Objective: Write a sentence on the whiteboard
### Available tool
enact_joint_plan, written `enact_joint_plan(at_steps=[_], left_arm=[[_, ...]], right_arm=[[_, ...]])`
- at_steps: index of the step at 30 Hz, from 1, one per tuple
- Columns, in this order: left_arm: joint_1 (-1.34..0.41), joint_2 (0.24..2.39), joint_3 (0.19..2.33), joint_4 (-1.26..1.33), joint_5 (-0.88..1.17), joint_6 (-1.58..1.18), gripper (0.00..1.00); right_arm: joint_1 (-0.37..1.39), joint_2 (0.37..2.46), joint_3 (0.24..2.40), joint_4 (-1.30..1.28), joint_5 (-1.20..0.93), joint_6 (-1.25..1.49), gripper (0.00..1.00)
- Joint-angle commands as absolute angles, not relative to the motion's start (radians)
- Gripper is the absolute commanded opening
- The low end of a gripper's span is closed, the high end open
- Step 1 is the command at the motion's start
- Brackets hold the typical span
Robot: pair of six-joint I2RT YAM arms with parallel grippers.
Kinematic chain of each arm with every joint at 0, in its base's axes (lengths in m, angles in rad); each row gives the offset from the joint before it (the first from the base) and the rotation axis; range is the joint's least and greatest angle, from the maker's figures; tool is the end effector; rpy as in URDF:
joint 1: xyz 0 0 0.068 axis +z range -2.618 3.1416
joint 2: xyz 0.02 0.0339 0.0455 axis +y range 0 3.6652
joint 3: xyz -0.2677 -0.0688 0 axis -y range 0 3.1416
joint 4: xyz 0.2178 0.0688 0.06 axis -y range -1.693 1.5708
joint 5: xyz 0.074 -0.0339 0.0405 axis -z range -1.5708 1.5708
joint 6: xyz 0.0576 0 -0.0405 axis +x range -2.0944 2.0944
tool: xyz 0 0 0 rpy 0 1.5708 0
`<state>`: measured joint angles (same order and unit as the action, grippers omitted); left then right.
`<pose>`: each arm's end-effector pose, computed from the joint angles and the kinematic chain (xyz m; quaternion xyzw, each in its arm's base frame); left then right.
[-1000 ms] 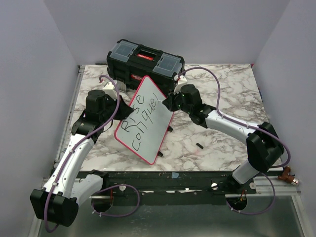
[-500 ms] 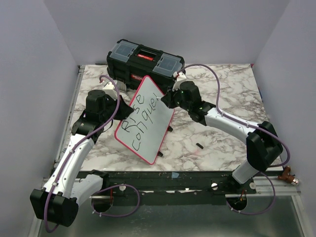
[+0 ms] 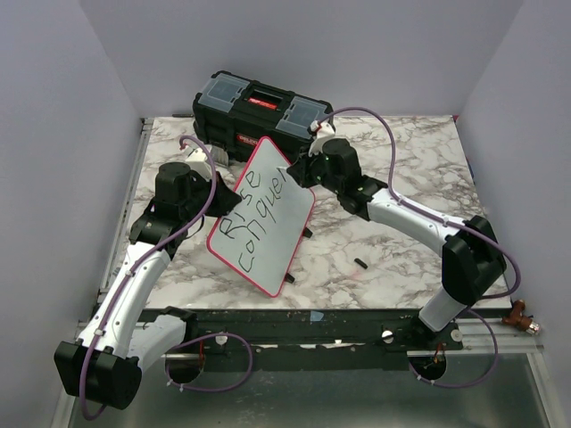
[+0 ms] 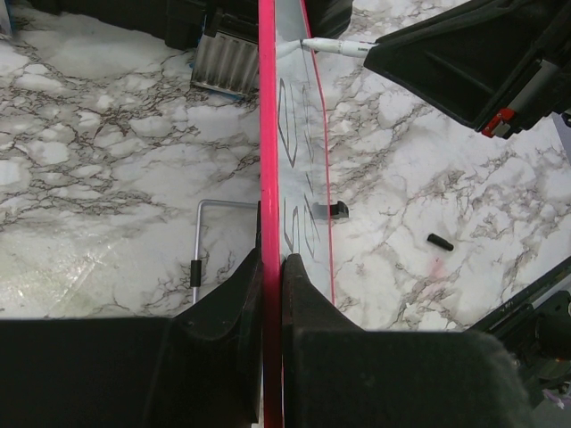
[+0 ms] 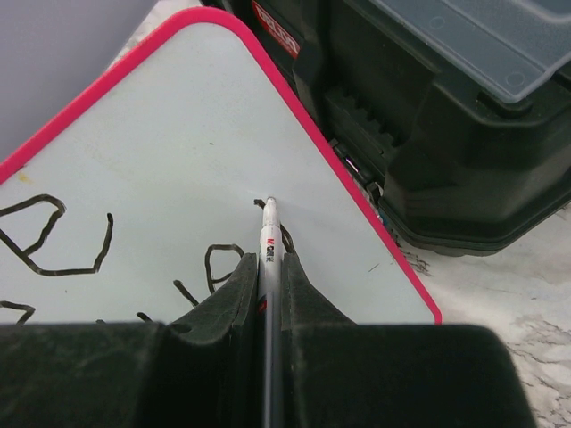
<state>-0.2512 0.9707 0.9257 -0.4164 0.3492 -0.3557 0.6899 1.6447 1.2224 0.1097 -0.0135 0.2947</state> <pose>0.1925 -0.0698 0.3275 0.0476 0.8408 -0.2959 0.4509 0.2990 0.2477 0.3055 -0.1626 0.7920 0.2829 0.5159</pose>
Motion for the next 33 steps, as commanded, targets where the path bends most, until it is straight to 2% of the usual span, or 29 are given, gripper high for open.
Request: enact_joint_plan(at_steps=[1,18,33], left_arm=[[-0.273,0.971,0.925,-0.473,0.337,-0.242,0.00],[-0.275,0.971,0.923,-0.475,0.332,-0.242,0.00],[-0.276,0.963,0.921,-0.478,0.312,-0.238,0.00]], right_arm=[[0.698,1.684,1.265,0.086,-0.035,0.291,0.01],[0.697,1.672,1.317,0.044,-0.005,0.276,0.01],[0.698,1.431,1.275,-0.040,0.031,0.285,0.01]])
